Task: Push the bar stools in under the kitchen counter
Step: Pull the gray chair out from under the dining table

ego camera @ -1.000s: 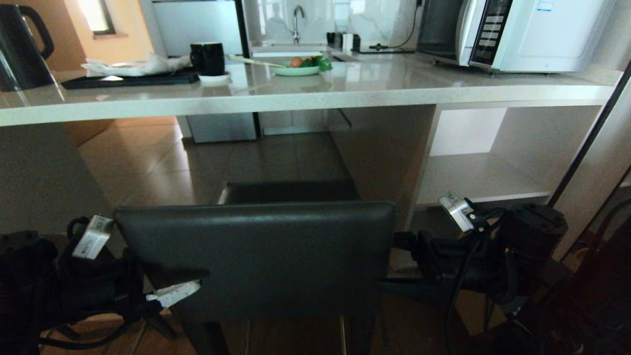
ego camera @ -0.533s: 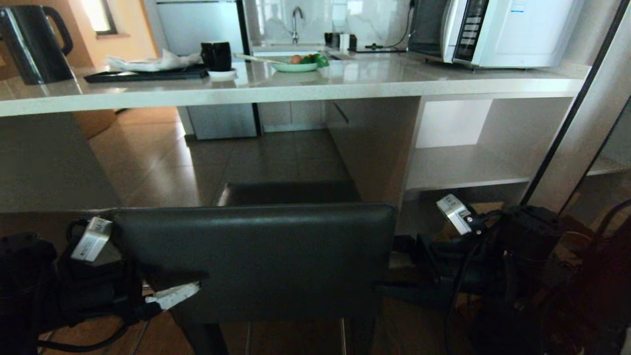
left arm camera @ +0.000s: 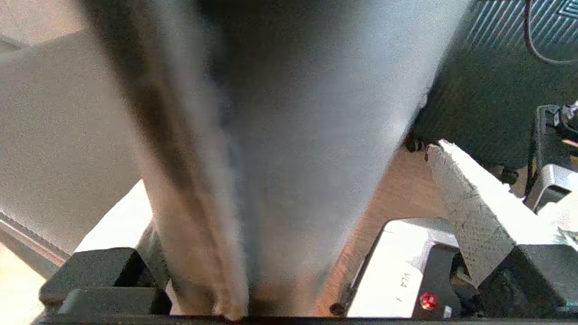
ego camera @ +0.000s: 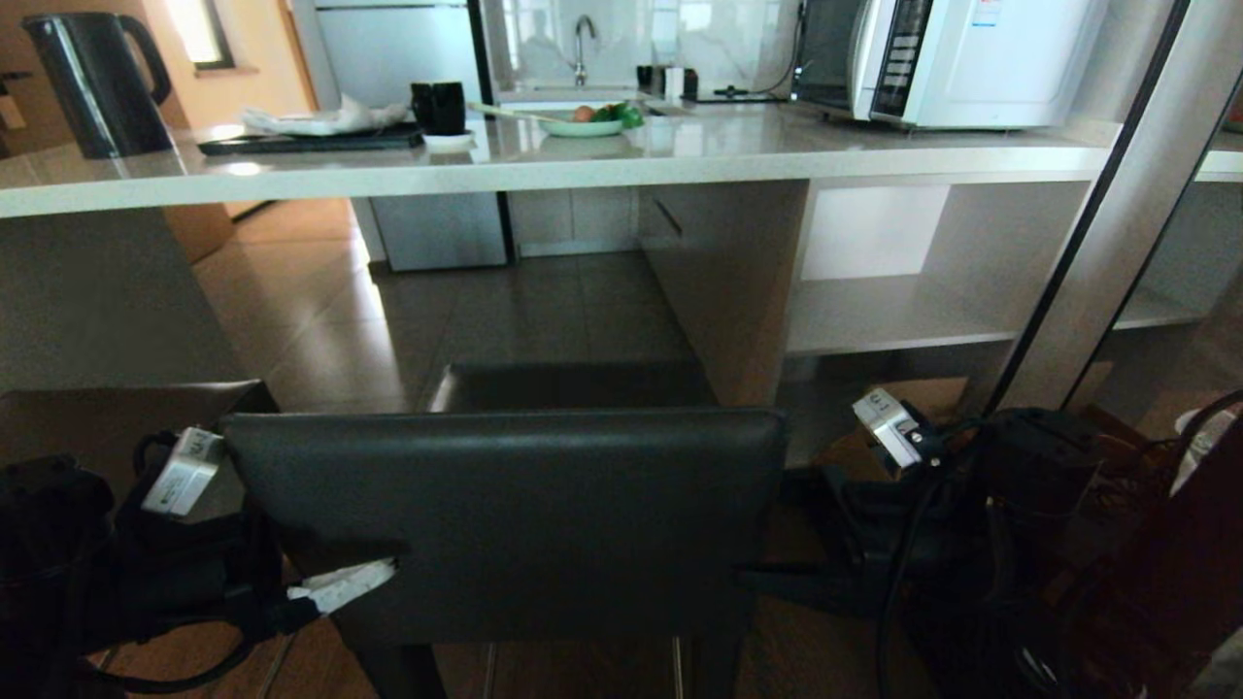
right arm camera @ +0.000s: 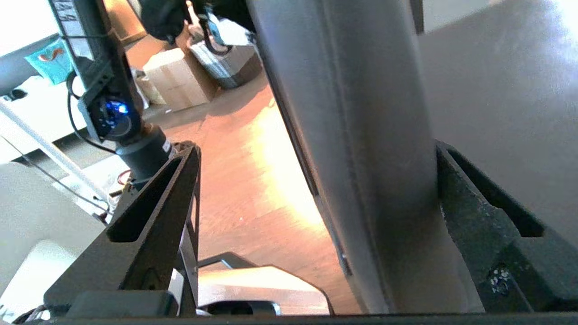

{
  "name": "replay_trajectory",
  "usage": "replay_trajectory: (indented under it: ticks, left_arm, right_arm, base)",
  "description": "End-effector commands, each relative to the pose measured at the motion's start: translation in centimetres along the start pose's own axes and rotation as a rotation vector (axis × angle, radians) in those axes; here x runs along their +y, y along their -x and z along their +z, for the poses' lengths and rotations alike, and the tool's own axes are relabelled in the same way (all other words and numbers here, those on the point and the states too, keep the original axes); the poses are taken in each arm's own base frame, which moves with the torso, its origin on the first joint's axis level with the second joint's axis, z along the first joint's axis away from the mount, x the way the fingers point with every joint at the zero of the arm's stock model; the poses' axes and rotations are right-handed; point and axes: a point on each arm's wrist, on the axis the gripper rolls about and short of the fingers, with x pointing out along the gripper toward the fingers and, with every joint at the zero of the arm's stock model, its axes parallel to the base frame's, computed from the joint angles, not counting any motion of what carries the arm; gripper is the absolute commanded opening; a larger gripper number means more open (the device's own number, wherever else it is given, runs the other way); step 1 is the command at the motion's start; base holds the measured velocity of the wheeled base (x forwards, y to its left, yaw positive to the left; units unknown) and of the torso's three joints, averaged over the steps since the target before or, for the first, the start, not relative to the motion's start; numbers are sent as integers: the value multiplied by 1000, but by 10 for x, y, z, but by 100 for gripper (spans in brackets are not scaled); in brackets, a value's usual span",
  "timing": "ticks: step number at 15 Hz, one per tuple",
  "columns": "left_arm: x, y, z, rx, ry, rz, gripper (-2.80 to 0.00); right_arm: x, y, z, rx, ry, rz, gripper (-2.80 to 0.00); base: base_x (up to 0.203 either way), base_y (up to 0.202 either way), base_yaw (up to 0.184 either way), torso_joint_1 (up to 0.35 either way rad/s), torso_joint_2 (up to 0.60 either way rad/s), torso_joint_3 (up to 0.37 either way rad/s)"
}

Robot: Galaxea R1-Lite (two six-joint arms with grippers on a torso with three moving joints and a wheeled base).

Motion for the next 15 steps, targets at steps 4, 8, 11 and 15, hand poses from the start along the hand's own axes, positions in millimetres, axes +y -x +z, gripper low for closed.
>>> replay_trajectory:
  ticks: [4, 8, 11, 15]
  left_arm:
    - [4, -5, 2, -3, -14, 30, 0]
    - [4, -30, 5, -4, -28, 32, 0]
    - [4, -39, 3, 0, -14, 36, 0]
    - [-7, -53, 3, 8, -13, -1, 0]
  right_arm:
    - [-13, -5, 2, -32, 17, -78, 0]
    - [-28, -5, 4, -59, 20, -154, 0]
    - [-41, -1, 1, -65, 17, -188, 0]
    - [-51, 10, 2, -74, 20, -230, 0]
  base:
    - [0, 0, 0, 0, 0, 0]
    - [0, 0, 0, 0, 0, 0]
    - [0, 0, 0, 0, 0, 0]
    - [0, 0, 0, 0, 0, 0]
